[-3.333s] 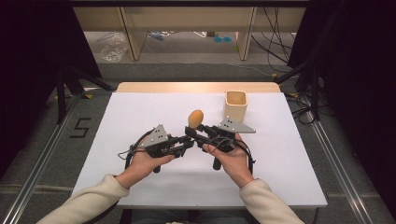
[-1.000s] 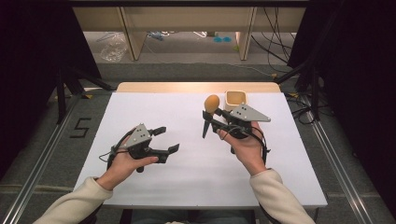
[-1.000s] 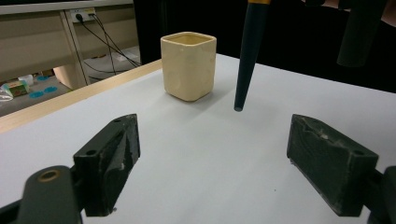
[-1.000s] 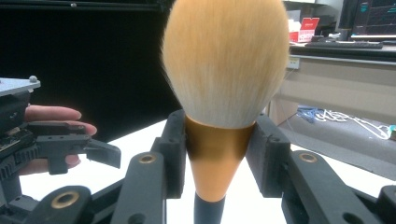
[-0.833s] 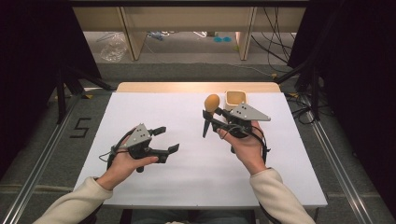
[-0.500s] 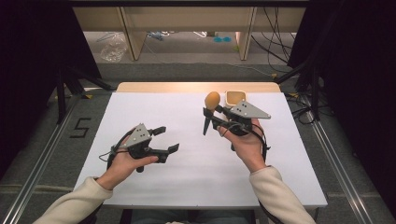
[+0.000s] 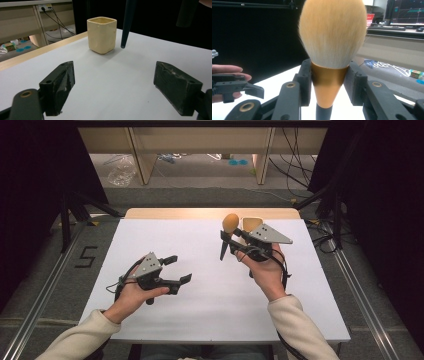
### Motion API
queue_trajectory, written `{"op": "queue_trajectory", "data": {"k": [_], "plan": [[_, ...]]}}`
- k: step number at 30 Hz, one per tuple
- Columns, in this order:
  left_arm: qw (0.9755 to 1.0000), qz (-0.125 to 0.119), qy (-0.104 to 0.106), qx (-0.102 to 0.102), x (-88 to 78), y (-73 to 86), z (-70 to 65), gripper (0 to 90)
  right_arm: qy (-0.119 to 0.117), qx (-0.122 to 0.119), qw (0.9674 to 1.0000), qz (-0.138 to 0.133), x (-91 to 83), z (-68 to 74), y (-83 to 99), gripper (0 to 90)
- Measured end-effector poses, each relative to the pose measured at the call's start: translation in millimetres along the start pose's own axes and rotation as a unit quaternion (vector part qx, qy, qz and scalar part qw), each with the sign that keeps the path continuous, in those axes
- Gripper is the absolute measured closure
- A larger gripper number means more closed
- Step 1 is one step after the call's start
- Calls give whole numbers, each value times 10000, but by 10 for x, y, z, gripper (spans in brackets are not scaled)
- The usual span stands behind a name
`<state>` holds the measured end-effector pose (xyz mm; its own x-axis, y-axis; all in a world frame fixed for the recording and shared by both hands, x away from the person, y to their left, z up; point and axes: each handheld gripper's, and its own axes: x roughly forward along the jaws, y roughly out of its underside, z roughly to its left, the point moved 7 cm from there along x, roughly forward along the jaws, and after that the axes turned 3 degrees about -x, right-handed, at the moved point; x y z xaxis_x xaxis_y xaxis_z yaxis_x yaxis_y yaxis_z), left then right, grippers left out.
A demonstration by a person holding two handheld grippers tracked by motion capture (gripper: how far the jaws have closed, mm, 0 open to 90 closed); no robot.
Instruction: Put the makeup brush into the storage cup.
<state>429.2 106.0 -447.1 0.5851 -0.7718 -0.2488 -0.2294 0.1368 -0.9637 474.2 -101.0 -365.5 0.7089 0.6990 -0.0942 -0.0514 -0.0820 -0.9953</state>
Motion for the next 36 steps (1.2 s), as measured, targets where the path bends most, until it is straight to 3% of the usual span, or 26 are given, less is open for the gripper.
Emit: {"op": "queue_trajectory", "data": {"k": [36], "plan": [[10000,10,15,-8,7,2,5,174,438,-11,9990,-123,-7,-276,-145,631]]}}
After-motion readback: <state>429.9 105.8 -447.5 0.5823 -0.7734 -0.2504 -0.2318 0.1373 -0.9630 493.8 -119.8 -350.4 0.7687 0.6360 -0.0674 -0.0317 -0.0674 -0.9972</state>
